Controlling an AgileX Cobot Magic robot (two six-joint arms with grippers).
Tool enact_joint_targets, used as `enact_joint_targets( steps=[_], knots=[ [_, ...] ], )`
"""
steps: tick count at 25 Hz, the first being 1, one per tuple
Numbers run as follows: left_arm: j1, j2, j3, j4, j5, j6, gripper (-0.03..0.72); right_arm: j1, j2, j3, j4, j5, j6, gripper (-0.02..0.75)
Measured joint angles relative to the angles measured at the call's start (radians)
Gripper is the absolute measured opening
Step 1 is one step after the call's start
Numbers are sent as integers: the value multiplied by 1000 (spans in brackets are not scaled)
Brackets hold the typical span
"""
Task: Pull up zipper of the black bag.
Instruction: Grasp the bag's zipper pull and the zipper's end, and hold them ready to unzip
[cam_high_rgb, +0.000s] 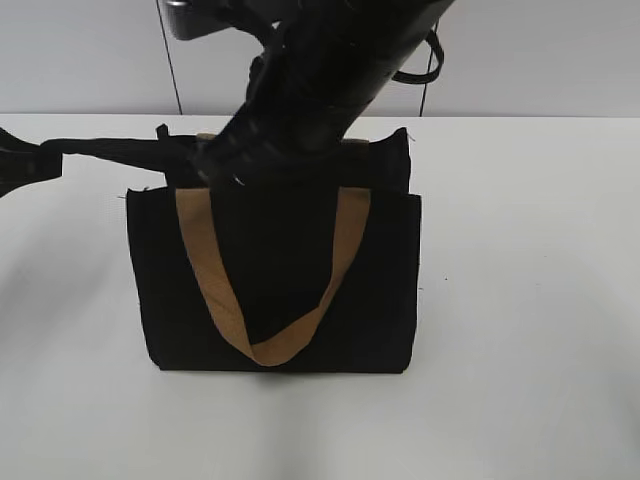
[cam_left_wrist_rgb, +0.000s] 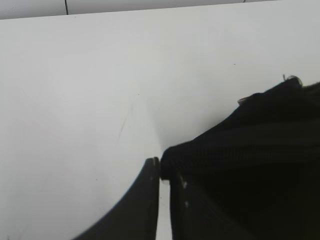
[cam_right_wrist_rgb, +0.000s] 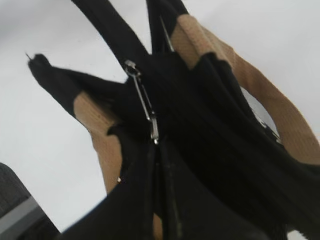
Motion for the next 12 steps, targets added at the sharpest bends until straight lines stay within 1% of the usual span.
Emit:
enact_joint_targets(
  steps=[7,12],
  knots=[
    [-1,5,0,1,-10,0,20,0,-61,-3,-162,122,40,-15],
    [-4,11,0,1,-17,0,20,0,-87,-4,-226,220,45,-15]
  ],
)
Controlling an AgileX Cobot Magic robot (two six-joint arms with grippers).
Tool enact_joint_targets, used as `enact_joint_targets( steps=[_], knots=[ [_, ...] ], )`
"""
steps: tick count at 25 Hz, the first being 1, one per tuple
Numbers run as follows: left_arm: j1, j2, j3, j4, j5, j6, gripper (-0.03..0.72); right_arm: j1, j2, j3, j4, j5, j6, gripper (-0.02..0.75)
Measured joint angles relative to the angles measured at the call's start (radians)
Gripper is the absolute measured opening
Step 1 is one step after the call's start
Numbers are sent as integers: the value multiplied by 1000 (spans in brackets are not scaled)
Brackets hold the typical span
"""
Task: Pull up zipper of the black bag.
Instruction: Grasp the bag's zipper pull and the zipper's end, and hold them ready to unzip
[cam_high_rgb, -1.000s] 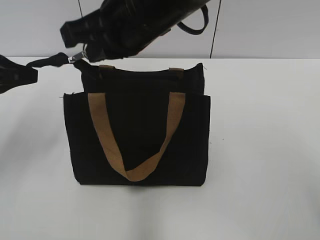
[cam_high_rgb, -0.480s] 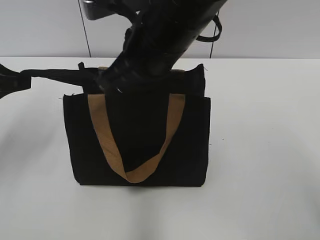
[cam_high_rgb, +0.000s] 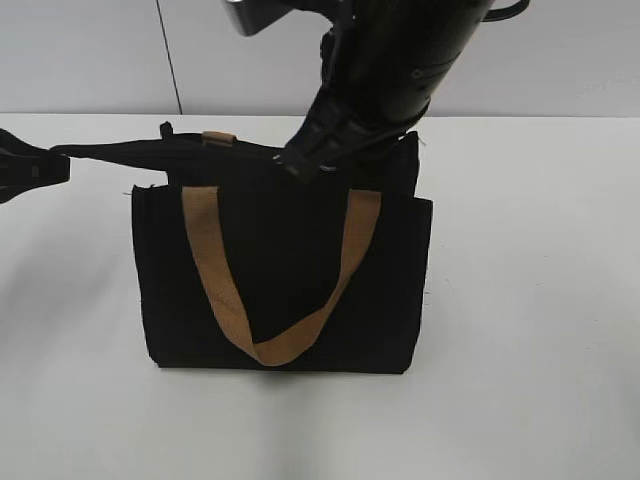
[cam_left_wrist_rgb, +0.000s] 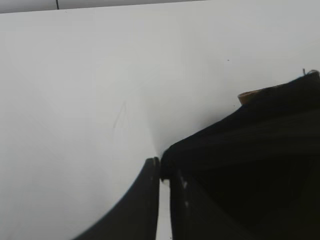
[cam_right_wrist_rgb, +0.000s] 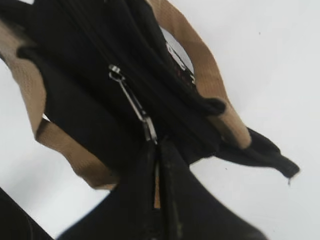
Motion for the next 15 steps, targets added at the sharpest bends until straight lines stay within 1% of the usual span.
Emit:
enact_joint_targets(
  steps=[4,9,11,15],
  knots=[
    [-1,0,0,0,-23,0,20,-6,-20,0,-23,38,3,-15],
    [-1,0,0,0,-20,0,20,-83,-28,0,-22,115,5,-15],
    [-1,0,0,0,-11,0,20,-118,-32,0,6,130,8,-15],
    [0,0,0,0,-6,0,20,-163,-39,0,99,145,-5,-15]
  ],
)
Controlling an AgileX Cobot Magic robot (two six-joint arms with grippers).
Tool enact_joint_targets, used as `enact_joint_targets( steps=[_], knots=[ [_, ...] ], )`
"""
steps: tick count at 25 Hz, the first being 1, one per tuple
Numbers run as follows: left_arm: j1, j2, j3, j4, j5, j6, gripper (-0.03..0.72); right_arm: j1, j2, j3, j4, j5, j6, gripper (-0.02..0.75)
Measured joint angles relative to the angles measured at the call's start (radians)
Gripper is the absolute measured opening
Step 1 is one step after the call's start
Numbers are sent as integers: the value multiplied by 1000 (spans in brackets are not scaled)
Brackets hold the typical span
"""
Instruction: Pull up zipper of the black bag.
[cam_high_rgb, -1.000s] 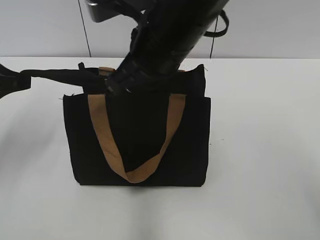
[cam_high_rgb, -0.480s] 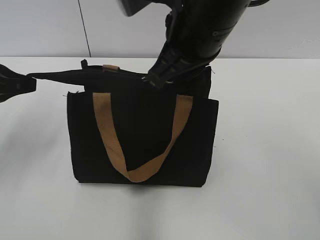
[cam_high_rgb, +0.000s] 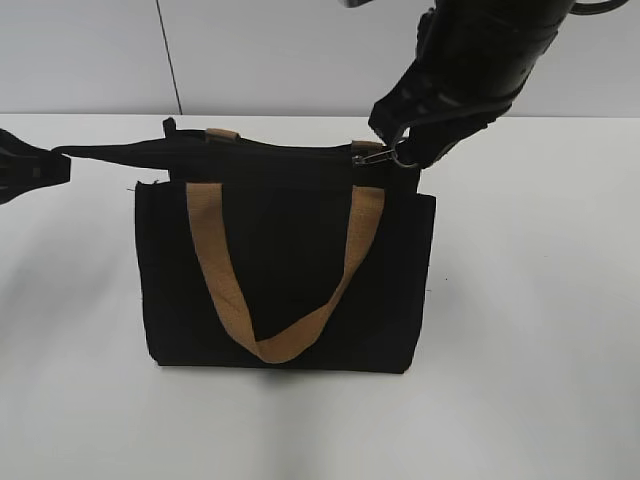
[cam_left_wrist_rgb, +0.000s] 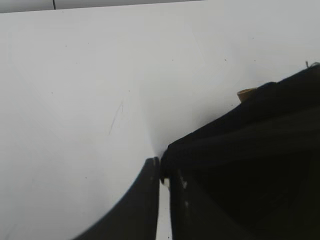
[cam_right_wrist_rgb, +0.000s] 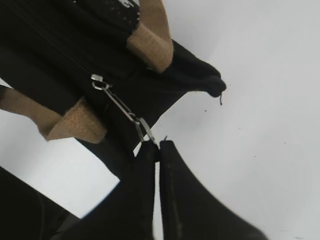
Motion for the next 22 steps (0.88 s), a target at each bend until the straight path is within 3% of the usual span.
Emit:
enact_joint_targets(
  steps=[9,11,13,15,18,20,22],
  knots=[
    [0,0,0,0,-5,0,20,-34,0,0,36,6,-5,-11],
    [0,0,0,0,4,0,30,-35,0,0,34,11,-6,27],
    [4,0,0,0,42,0,97,-43,-3,0,35,42,-29,131],
    [5,0,0,0,68,-1,252,-50,-7,0,71,44,-74,305],
    [5,0,0,-9,67,-1,504,-50,-14,0,155,27,-138,508],
    [5,0,0,-13,57,-1,568,-50,-28,0,182,3,-163,551],
    [-4,-1,0,-11,49,-1,575,-50,-49,0,189,-13,-179,561]
  ],
)
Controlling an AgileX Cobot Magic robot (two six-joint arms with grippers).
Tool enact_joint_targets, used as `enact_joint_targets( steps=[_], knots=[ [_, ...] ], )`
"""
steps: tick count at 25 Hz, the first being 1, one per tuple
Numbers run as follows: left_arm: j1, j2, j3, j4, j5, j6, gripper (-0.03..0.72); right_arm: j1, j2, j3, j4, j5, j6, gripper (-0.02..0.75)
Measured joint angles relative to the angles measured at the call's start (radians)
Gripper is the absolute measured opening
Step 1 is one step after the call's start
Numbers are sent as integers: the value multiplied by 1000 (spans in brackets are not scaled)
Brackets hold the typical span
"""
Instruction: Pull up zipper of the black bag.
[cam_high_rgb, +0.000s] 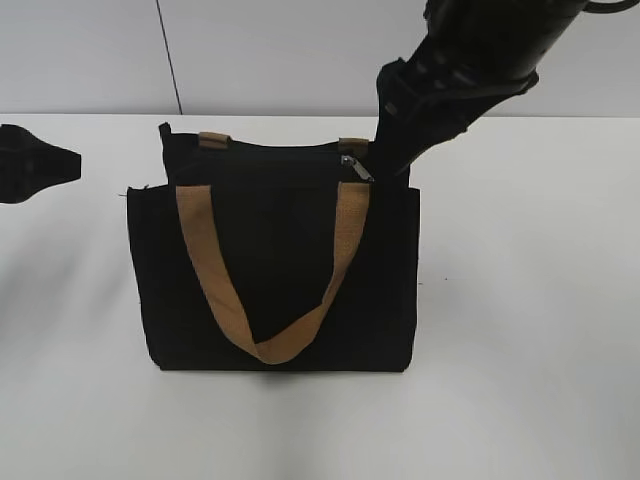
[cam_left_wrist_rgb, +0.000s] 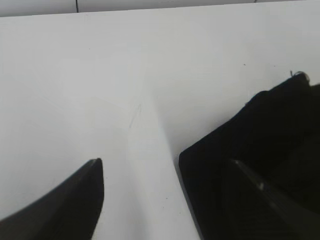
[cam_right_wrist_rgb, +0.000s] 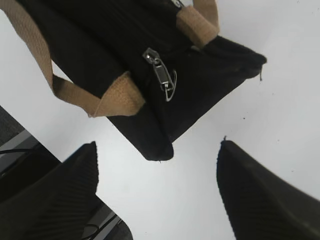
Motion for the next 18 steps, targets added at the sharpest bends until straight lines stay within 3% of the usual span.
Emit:
enact_joint_targets(
  steps=[4,10,12,14,18],
  knots=[
    [-84,-28,0,4,47,-1,540,0,-54,0,-16,-6,-28,567],
    [-379,-99,0,1,421,-1,524,0,-130,0,-51,-6,-33,567],
    [-457,-98,0,-58,575,26,515,0,-145,0,-53,-1,-33,567],
    [-509,-79,-1,-225,739,173,507,0,-154,0,-53,4,-33,567],
    [-525,-39,-56,-754,998,671,504,0,-190,54,-53,-5,-32,567]
  ],
)
